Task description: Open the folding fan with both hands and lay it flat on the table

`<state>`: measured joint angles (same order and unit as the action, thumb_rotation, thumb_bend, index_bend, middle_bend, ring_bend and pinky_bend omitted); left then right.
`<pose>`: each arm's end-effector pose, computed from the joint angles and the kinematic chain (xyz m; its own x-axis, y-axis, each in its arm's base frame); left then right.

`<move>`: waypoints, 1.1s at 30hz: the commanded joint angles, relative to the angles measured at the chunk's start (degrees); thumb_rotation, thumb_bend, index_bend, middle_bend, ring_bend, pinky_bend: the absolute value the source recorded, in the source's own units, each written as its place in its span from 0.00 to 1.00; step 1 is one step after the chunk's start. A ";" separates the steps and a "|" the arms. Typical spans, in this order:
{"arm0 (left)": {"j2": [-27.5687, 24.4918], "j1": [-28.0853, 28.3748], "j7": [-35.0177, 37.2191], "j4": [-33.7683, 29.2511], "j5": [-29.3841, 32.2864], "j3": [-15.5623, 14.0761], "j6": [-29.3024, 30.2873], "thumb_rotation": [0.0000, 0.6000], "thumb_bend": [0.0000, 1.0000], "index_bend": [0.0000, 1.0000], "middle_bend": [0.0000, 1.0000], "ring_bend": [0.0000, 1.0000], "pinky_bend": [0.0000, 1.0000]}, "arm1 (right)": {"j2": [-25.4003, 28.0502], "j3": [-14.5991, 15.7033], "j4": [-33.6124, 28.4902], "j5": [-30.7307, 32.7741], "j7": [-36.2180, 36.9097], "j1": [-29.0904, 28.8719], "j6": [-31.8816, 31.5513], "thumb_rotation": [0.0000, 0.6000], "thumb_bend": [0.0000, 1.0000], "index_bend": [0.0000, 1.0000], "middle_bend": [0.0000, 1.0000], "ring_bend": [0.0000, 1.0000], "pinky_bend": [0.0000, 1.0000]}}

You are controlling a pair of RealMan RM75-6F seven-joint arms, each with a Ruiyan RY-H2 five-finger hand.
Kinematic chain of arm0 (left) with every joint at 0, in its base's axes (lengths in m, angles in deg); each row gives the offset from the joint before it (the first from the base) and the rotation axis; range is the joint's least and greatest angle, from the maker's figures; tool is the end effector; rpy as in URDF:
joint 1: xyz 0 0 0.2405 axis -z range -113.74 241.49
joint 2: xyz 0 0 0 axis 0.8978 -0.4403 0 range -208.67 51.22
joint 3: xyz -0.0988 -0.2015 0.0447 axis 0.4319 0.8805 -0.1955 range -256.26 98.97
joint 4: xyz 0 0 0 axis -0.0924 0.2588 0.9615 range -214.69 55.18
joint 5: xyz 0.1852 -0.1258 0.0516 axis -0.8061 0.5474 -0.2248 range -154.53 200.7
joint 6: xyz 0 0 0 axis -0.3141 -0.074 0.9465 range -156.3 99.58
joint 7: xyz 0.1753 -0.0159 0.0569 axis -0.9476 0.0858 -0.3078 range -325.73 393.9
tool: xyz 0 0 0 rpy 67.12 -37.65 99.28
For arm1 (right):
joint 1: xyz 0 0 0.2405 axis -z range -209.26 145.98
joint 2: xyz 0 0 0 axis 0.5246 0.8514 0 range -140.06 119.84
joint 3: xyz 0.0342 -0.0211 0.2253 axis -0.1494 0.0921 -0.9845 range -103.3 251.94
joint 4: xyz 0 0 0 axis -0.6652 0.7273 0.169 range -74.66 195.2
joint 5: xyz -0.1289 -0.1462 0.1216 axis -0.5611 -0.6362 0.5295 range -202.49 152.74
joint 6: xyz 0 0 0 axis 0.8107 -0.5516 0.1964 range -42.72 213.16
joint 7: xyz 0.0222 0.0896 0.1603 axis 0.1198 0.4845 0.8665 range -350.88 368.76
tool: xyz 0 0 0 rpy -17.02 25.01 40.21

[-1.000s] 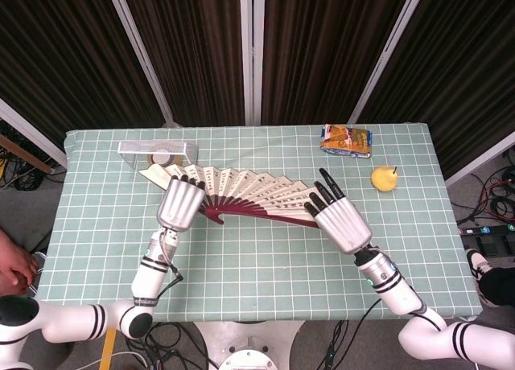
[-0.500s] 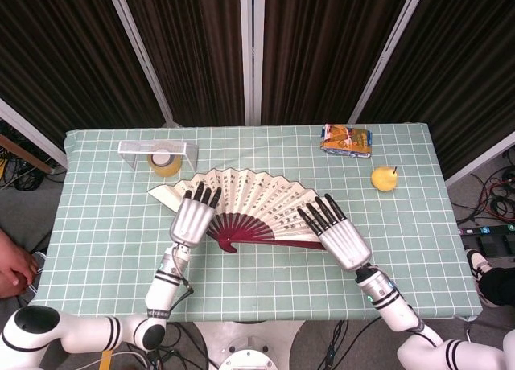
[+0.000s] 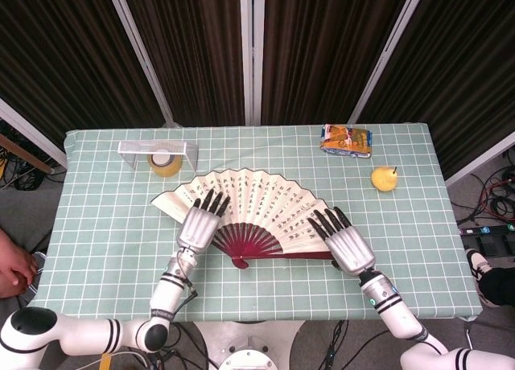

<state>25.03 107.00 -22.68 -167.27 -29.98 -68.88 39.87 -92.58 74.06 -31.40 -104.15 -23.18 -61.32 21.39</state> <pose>-0.0719 0.3208 -0.1000 0.6921 0.1372 0.7086 0.7012 -0.3605 -0.6151 -0.1698 -0.2862 -0.0353 0.6881 -0.1401 0.7119 -0.6795 -0.4687 0.5645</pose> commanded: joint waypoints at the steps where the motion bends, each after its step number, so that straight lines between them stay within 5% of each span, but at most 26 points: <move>1: -4.24 0.61 3.01 -4.95 3.92 1.42 -5.18 1.00 0.00 0.00 0.00 0.00 0.23 | 2.33 -0.77 -2.71 2.24 -0.78 -0.81 2.23 1.00 0.00 0.00 0.00 0.00 0.00; 9: -13.72 0.94 13.67 -12.21 6.52 4.24 -12.55 1.00 0.00 0.00 0.00 0.00 0.21 | 9.14 -2.26 -8.03 4.35 4.58 -1.41 4.58 1.00 0.00 0.00 0.00 0.00 0.00; 13: -17.48 -1.87 19.57 -10.57 -0.54 4.22 -8.40 1.00 0.00 0.01 0.03 0.00 0.21 | 11.69 -3.75 -6.83 1.60 12.55 1.15 -0.87 1.00 0.02 0.00 0.03 0.00 0.00; 16: -19.97 -5.37 25.80 -7.59 -5.87 3.87 -3.51 1.00 0.00 0.07 0.09 0.00 0.21 | 14.34 -3.92 -5.12 0.22 19.23 3.26 -3.58 1.00 0.14 0.00 0.12 0.00 0.00; 24: -28.57 -18.38 41.19 -3.40 -14.28 -2.78 6.91 1.00 0.00 0.14 0.12 0.02 0.21 | 19.78 -1.65 -0.27 -4.19 35.96 10.78 -11.70 1.00 0.22 0.00 0.13 0.00 0.00; 33: -33.02 -32.87 45.38 -7.89 -18.53 -9.74 21.62 1.00 0.00 0.14 0.12 0.02 0.21 | 20.01 1.90 3.88 -7.31 44.35 19.59 -20.75 1.00 0.22 0.00 0.12 0.00 0.00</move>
<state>-6.36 77.68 21.56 -173.35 -46.42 -75.98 57.75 -72.64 75.09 -28.47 -110.65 20.09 -43.20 2.11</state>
